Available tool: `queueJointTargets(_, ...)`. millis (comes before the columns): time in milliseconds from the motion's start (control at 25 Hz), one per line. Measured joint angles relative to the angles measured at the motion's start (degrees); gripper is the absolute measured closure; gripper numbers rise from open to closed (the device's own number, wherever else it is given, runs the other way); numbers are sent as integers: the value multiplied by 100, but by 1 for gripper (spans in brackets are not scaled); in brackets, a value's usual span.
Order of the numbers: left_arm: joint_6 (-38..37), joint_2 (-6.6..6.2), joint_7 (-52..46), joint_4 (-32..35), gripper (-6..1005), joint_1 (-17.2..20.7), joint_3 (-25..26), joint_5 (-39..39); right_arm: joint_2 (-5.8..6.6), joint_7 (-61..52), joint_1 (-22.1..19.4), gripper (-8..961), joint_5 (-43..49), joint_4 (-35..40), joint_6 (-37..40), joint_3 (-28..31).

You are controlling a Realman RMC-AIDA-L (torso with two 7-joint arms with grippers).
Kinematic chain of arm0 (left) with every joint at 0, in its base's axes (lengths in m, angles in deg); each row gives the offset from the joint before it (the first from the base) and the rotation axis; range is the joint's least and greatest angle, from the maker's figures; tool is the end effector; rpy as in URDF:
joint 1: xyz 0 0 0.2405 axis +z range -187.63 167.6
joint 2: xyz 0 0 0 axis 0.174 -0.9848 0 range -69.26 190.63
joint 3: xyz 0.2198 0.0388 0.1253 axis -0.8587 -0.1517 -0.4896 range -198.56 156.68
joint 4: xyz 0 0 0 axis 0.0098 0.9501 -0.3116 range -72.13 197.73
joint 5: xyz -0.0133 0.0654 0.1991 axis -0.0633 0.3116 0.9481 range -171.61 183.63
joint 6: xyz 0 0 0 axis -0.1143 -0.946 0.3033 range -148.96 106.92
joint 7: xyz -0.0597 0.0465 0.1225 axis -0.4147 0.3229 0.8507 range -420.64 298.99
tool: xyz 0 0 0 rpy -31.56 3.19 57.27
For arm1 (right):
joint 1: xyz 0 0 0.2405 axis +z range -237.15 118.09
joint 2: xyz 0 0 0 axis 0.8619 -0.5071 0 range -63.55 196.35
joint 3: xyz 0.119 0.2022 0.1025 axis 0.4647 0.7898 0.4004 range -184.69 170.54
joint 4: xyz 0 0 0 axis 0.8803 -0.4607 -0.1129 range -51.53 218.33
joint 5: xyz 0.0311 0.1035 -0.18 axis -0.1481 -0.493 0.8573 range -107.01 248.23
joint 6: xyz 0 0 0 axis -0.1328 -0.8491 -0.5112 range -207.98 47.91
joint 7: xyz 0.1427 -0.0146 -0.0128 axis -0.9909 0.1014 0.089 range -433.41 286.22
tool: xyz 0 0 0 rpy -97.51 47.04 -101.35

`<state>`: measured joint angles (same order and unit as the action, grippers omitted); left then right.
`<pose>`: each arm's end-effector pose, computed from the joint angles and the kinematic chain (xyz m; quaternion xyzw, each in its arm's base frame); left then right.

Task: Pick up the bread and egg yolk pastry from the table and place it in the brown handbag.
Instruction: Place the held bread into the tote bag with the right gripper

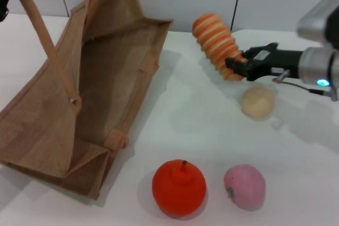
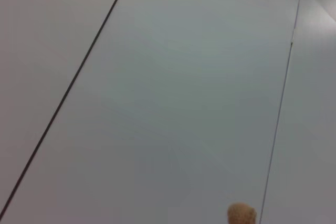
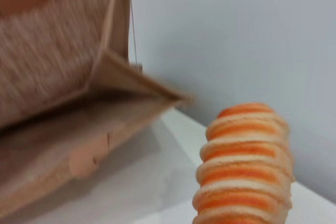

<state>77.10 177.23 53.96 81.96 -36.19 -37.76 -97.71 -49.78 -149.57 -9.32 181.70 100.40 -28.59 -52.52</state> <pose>-0.2901 0.3205 0.0959 -0.6786 -0.2044 -0.5895 0.3876 0.2236 0.4380 -0.0406 -0.9294 0.2154 0.1275 0.2711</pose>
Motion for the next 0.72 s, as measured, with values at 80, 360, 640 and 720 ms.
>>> queueJointTargets(80,-8,0,0,0,878,-21,-14,3,2,-199,-235,644,10,477,491,-52)
queueJointTargets(360,-20,0,0,0,878,-149,-27,89,-55,-768,-424,664,-81,1262,1439,-1055)
queueJointTargets(640,39,0,-64,0,878,-512,-49,286,-74,-1423,-86,671,-1800,1444,257,-4089)
queueJointTargets(720,43,4,-69,-39,878,-649,-52,409,-62,-1625,-69,677,-2011,1615,-3,-4631)
